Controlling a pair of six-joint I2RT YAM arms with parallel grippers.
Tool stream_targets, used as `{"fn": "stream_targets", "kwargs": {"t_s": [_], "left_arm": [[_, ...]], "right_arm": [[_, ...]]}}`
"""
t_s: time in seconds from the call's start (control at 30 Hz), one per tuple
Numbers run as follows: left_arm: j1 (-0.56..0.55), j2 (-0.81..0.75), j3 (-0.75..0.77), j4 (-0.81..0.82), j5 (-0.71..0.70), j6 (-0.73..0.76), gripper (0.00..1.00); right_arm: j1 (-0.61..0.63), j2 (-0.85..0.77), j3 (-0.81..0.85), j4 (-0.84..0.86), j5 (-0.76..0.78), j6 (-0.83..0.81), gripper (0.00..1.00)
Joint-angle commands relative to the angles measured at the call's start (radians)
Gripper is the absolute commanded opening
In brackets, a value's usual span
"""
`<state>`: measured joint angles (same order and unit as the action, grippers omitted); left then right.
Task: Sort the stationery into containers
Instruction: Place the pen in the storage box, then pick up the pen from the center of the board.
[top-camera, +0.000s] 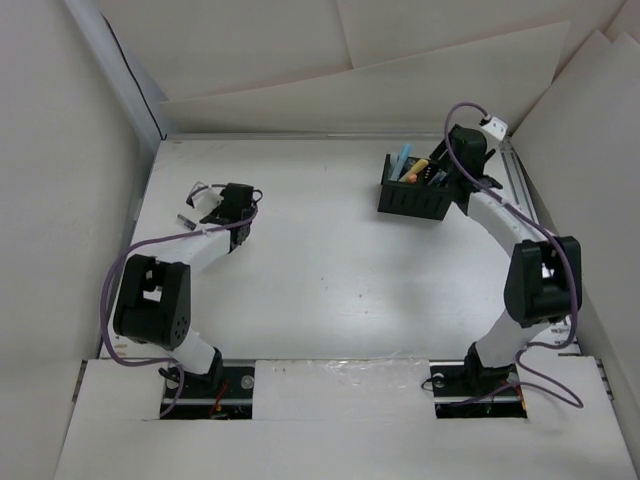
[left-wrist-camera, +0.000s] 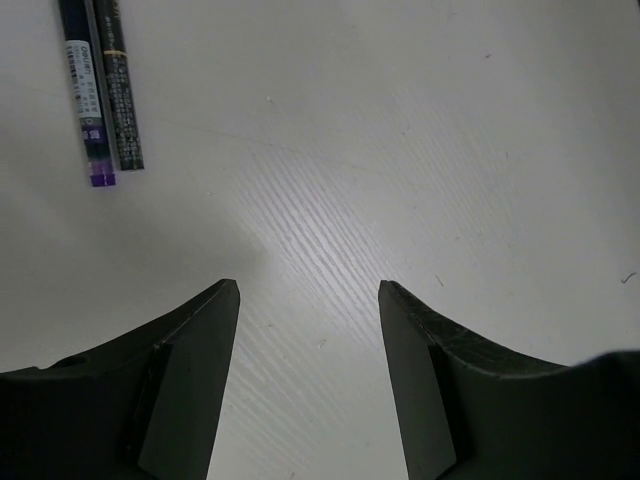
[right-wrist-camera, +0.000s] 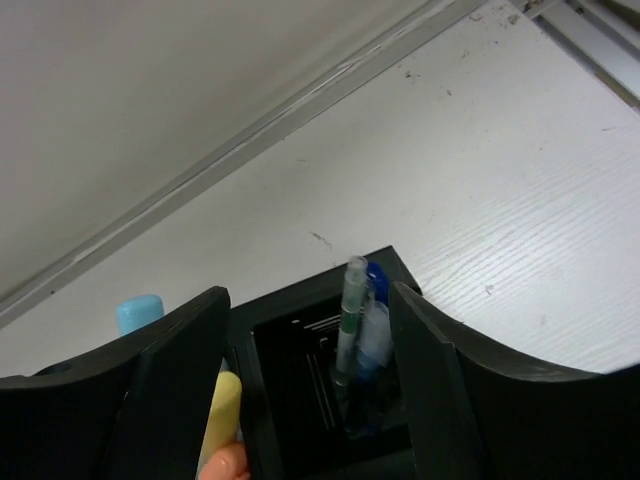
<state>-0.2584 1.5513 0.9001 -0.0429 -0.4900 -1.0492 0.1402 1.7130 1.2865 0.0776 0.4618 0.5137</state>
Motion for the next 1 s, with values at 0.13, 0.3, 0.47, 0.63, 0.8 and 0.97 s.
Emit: {"fn": "stream_targets", "kwargs": {"t_s": [0.13, 0.3, 0.47, 0.63, 0.8, 0.97], "left_arm": [[0.103, -0.053, 0.033, -0.084, -0.021, -0.052, 0.49], [0.221, -0.030, 0.058, -0.130, 0.050, -0.052, 0.45], [0.269, 0.019, 0.103, -0.140, 0.059, -0.020, 0.37], [0.292, 0.093, 0.164, -0.140, 0.059, 0.018, 0.16], [0.324, 0.164, 0.220, -0.173, 0.070, 0.029, 0.15], [0.334, 0.201, 0.241, -0.173, 0.111, 0.047, 0.21]], "right_arm": [[-0.073, -0.226, -0.053, 0.034, -0.190, 0.003, 0.25], [-0.106, -0.280, -0.053, 0.024, -0.362, -0.033, 0.00], [-0.129, -0.264, -0.032, 0.024, -0.465, -0.034, 0.00], [-0.139, -0.211, -0.010, 0.024, -0.537, -0.034, 0.00], [-0.139, -0.211, -0.010, 0.024, -0.537, -0.034, 0.01], [-0.139, -0.202, -0.010, 0.024, -0.537, -0.034, 0.01]]}}
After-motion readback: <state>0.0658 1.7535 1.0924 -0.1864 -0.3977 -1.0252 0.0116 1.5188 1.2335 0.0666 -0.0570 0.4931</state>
